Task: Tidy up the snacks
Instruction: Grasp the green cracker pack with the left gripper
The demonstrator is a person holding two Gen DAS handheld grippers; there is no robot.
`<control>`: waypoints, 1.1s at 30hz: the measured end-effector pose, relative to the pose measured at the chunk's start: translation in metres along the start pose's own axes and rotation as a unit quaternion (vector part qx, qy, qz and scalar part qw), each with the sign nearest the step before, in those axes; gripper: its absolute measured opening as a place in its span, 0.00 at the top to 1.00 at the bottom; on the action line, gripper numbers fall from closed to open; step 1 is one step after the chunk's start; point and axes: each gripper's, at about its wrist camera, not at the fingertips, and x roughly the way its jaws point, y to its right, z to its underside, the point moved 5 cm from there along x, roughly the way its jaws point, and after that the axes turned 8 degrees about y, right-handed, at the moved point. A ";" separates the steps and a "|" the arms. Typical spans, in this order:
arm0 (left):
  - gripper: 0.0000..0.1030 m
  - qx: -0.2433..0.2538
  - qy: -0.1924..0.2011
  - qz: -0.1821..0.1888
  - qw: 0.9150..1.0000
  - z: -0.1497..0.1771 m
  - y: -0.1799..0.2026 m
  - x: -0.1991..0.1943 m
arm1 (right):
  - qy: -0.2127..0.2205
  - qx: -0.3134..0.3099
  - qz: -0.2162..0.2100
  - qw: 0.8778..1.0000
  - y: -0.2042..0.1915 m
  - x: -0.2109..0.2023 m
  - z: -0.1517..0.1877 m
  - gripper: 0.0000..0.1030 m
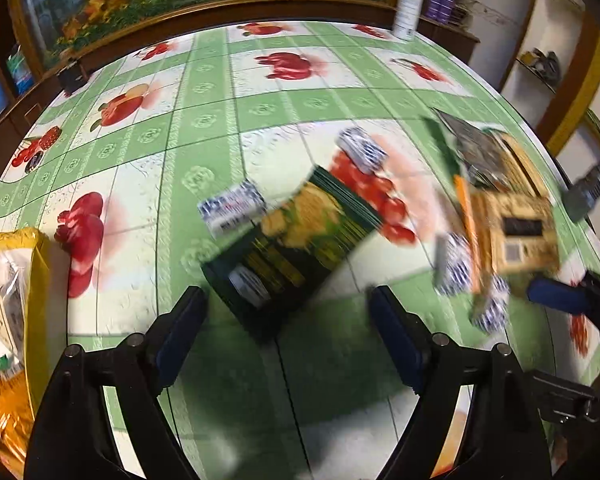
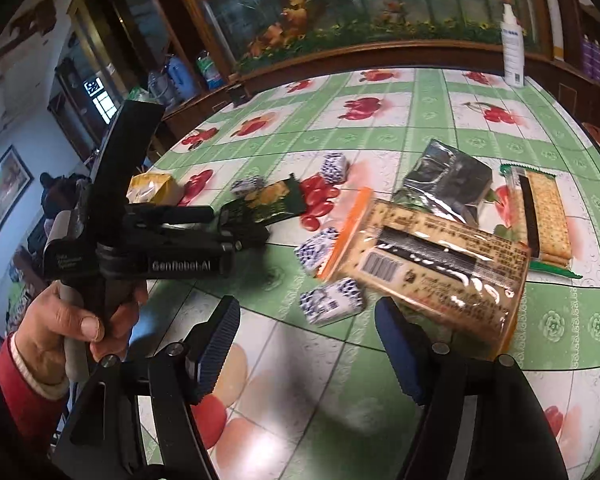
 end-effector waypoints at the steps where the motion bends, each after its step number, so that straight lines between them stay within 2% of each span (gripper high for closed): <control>1: 0.18 0.005 0.000 0.002 1.000 0.003 0.002 -0.002 | 0.003 -0.004 -0.005 1.000 -0.004 -0.002 0.001 0.31; 3: 0.18 0.004 -0.002 0.000 1.000 0.003 0.003 -0.003 | -0.003 -0.017 0.001 1.000 -0.009 0.001 0.004 0.32; 5: 0.18 -0.008 0.001 -0.010 1.000 -0.004 -0.004 -0.002 | -0.019 -0.035 0.026 0.999 -0.007 0.010 0.007 0.32; 8: 0.18 -0.018 0.004 -0.011 1.000 -0.016 -0.012 0.006 | -0.032 -0.021 0.024 0.999 -0.001 0.021 0.008 0.32; 12: 0.17 0.013 -0.002 0.003 1.000 -0.025 -0.005 0.021 | -0.032 -0.027 0.026 0.999 0.000 0.031 0.000 0.32; 20: 0.17 0.058 -0.019 0.049 0.997 -0.010 0.025 0.008 | -0.030 -0.025 0.021 0.999 0.004 0.030 0.000 0.48; 26: 0.17 0.018 -0.013 0.029 0.999 -0.027 0.006 0.020 | -0.025 -0.016 0.021 0.999 0.008 0.030 -0.002 0.50; 29: 0.17 0.039 -0.011 0.021 0.999 -0.030 0.012 0.024 | -0.026 -0.025 0.027 0.999 0.006 0.031 -0.002 0.50; 33: 0.17 0.041 0.007 0.024 0.999 -0.027 0.014 0.023 | -0.027 -0.042 0.038 0.998 0.003 0.031 -0.001 0.53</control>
